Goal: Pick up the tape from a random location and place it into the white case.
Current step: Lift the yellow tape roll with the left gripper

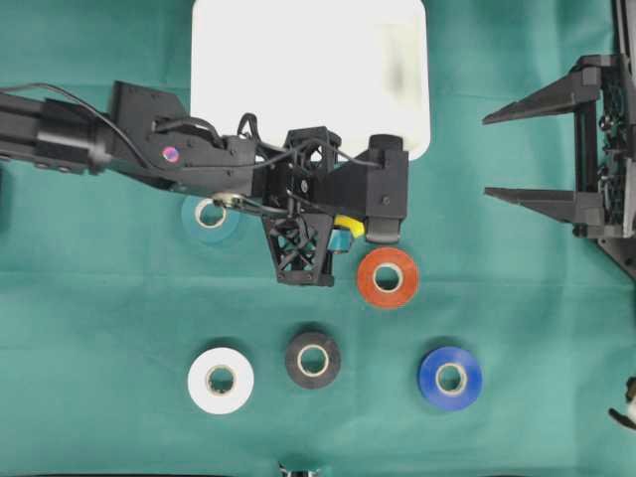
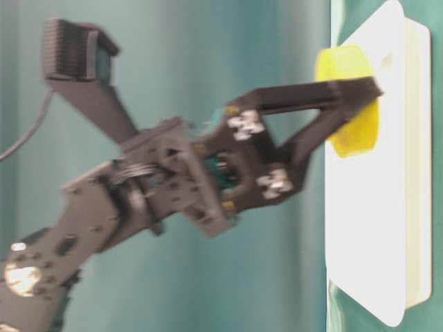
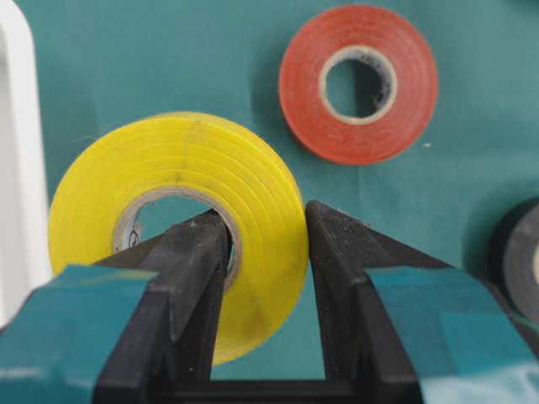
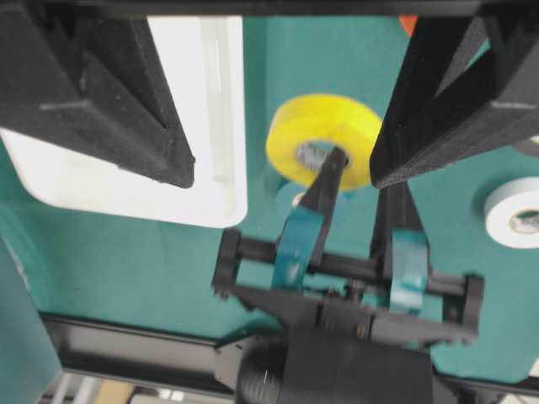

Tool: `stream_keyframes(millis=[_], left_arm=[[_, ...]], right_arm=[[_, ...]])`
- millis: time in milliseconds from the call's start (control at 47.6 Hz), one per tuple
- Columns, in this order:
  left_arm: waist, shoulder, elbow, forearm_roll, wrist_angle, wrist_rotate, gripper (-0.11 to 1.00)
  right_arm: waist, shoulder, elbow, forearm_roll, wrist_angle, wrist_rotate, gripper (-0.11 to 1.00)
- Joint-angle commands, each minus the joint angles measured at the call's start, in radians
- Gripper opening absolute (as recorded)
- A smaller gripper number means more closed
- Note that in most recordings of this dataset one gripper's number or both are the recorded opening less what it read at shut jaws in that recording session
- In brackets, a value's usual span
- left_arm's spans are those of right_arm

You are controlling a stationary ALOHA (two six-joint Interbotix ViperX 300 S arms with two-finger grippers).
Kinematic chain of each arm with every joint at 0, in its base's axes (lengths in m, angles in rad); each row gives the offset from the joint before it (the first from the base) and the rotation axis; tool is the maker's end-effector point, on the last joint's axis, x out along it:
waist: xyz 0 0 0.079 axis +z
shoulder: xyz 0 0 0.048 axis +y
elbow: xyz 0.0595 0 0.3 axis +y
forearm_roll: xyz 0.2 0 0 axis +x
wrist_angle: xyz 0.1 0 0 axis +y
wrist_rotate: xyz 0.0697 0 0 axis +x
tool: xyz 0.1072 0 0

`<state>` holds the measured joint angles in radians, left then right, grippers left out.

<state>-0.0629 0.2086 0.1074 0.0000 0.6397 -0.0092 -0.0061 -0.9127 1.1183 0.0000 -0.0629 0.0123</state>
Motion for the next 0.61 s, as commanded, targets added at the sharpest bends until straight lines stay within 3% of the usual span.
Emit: stream_keyframes(millis=[0,588], left_arm=[[-0.002,-0.060,-0.048,0.000,0.037,0.002,0.26],[-0.002,-0.147,-0.202,0.002,0.230,0.009,0.26]], right_arm=[[0.000,0.005,-0.031,0.002,0.000,0.002,0.92],[-0.002,0.005,-0.041,0.003,0.023,0.002,0.92]])
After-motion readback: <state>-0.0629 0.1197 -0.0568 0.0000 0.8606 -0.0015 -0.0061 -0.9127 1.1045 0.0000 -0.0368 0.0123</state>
